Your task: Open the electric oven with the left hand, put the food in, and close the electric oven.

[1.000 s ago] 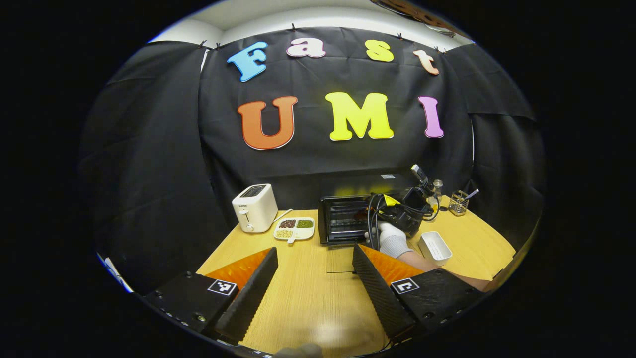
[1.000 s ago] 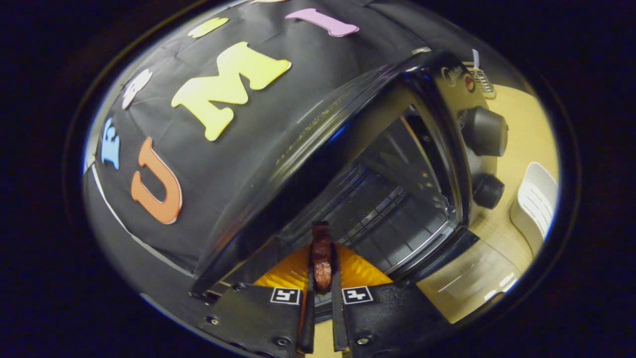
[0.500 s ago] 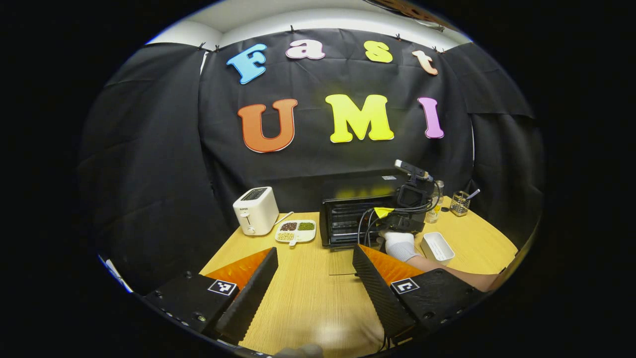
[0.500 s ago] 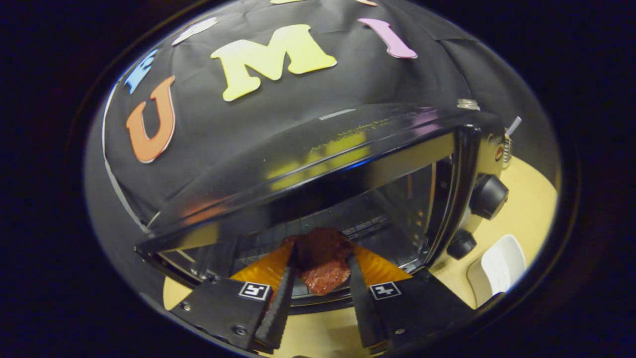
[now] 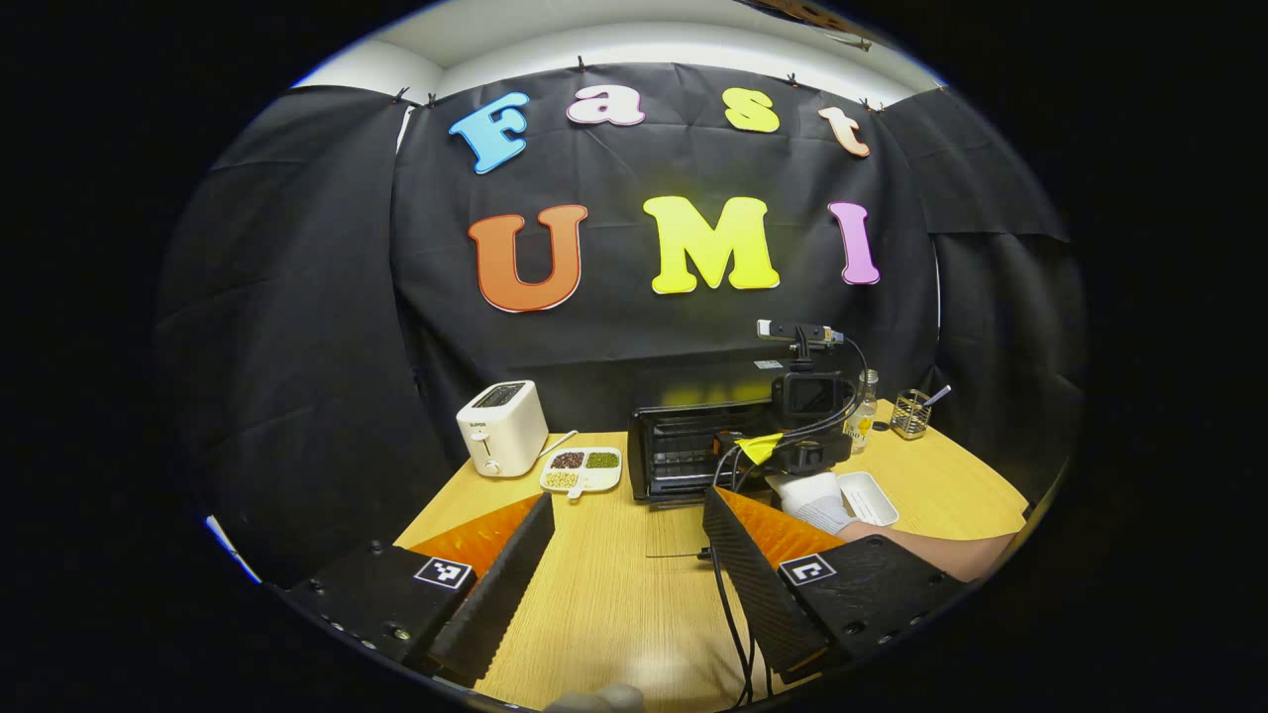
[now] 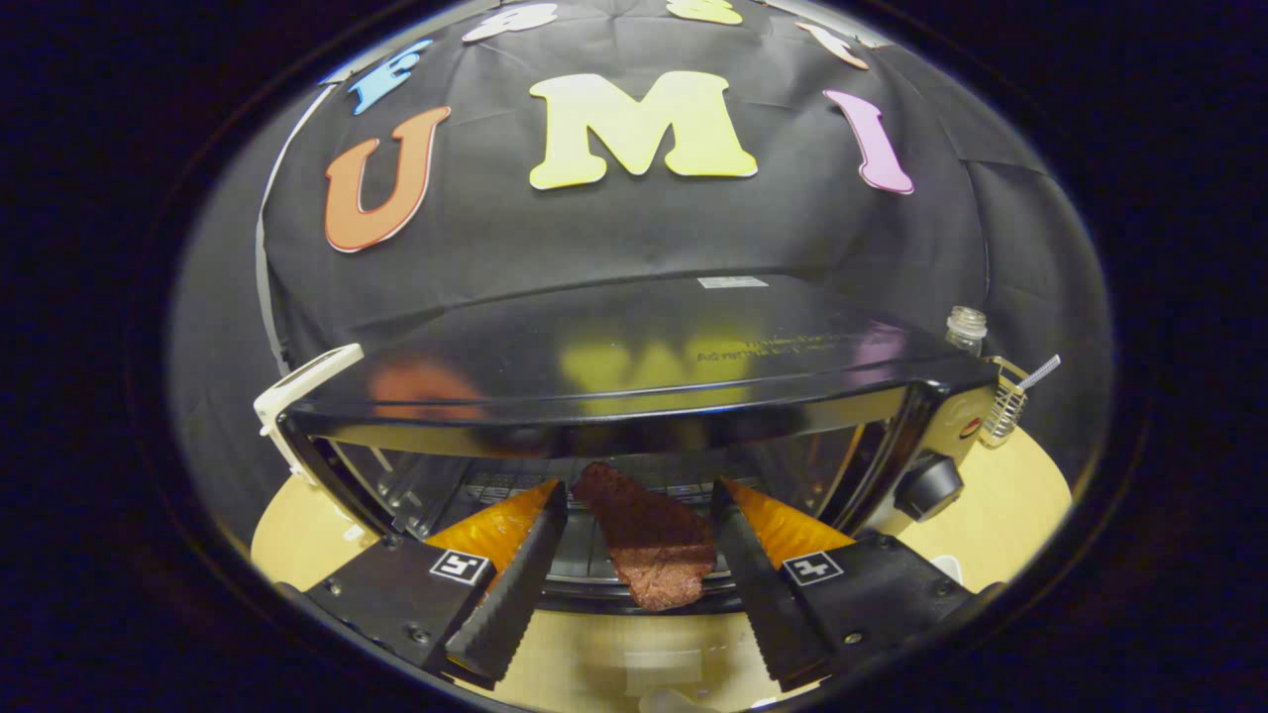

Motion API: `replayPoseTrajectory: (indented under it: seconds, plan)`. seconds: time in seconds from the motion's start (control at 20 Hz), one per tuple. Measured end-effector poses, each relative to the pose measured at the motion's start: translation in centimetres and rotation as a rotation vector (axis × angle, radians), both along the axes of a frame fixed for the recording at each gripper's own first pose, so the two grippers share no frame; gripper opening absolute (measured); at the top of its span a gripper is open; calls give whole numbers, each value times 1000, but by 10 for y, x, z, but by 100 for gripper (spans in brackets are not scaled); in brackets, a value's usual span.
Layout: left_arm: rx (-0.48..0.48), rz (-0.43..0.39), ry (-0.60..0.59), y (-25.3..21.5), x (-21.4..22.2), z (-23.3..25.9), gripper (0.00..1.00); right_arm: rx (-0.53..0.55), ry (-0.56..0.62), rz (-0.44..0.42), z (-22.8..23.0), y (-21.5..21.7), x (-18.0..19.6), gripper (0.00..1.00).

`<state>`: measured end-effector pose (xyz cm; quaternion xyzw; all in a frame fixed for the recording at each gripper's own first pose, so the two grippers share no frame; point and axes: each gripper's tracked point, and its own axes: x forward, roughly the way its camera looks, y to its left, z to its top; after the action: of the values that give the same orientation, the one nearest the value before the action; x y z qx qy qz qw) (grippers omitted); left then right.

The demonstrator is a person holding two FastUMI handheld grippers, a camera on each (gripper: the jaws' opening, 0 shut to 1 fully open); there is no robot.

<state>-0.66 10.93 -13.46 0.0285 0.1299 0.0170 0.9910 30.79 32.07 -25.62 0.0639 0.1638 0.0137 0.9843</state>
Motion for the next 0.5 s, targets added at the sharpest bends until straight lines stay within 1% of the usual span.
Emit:
replayPoseTrajectory:
  seconds: [0.15,0.25,0.35,0.5]
  plan:
    - [-3,0,-10,-1,-1,6,97,20,-7,77,14,4,-32,93]
    - [1,-2,-20,-3,-3,11,97,-12,-13,112,30,-5,-60,93]
    - [-1,-13,-28,-8,-4,16,97,-34,-43,143,57,-18,-91,93]
    - [-1,-41,-37,-19,-8,20,97,-79,-105,174,106,-51,-142,93]
